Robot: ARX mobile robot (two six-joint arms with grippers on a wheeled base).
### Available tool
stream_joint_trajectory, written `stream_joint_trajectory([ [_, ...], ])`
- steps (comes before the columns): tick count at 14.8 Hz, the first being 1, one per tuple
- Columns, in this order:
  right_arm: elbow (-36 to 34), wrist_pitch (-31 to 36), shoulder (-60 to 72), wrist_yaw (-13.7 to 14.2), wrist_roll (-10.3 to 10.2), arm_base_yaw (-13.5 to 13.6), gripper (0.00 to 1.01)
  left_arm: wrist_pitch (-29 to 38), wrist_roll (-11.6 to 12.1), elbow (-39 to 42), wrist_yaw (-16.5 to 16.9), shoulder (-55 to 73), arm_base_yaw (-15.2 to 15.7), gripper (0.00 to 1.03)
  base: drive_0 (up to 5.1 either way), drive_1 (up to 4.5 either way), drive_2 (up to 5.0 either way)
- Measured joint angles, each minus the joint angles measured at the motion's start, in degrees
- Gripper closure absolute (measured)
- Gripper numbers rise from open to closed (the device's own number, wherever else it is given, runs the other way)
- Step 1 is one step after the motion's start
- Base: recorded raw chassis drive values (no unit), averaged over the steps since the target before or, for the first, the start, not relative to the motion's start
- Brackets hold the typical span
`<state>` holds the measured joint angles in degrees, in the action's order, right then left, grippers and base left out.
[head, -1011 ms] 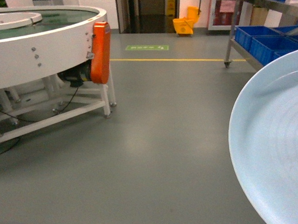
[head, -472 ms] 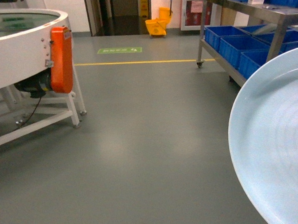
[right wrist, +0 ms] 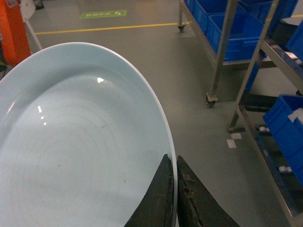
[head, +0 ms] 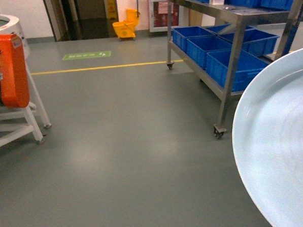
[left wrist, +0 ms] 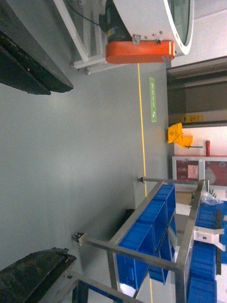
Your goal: Place blue tray on left shelf second layer neatly
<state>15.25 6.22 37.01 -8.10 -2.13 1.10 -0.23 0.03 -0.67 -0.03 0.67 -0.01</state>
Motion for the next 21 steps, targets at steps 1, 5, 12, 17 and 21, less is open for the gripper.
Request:
stream_joint_trajectory([
  [1, 0.0, -0.1, 0.0, 0.0, 0.0, 0.0, 0.99, 0.0, 0.0, 0.0, 0.0, 0.0, 0.0, 0.05, 1.9, 0.03, -6.4],
  [5, 0.0, -0.1, 0.0, 0.0, 0.0, 0.0, 0.99, 0.0, 0.0, 0.0, 0.0, 0.0, 0.0, 0.05, 1.9, 0.03, -6.4],
  [12, 0.0, 0.0, 0.0, 0.0, 0.0, 0.0, 0.99, 0.0, 0.0, 0.0, 0.0, 0.0, 0.0, 0.05, -0.6, -1.12, -3.0],
  [17, 0.0, 0.0, 0.0, 0.0, 0.0, 0.0, 0.99, 0.0, 0.0, 0.0, 0.0, 0.0, 0.0, 0.05, -1.6, -1.58, -1.6],
  [21, 0.0, 0.0, 0.0, 0.0, 0.0, 0.0, 0.99, 0.0, 0.0, 0.0, 0.0, 0.0, 0.0, 0.05, -1.6, -1.58, -1.6],
])
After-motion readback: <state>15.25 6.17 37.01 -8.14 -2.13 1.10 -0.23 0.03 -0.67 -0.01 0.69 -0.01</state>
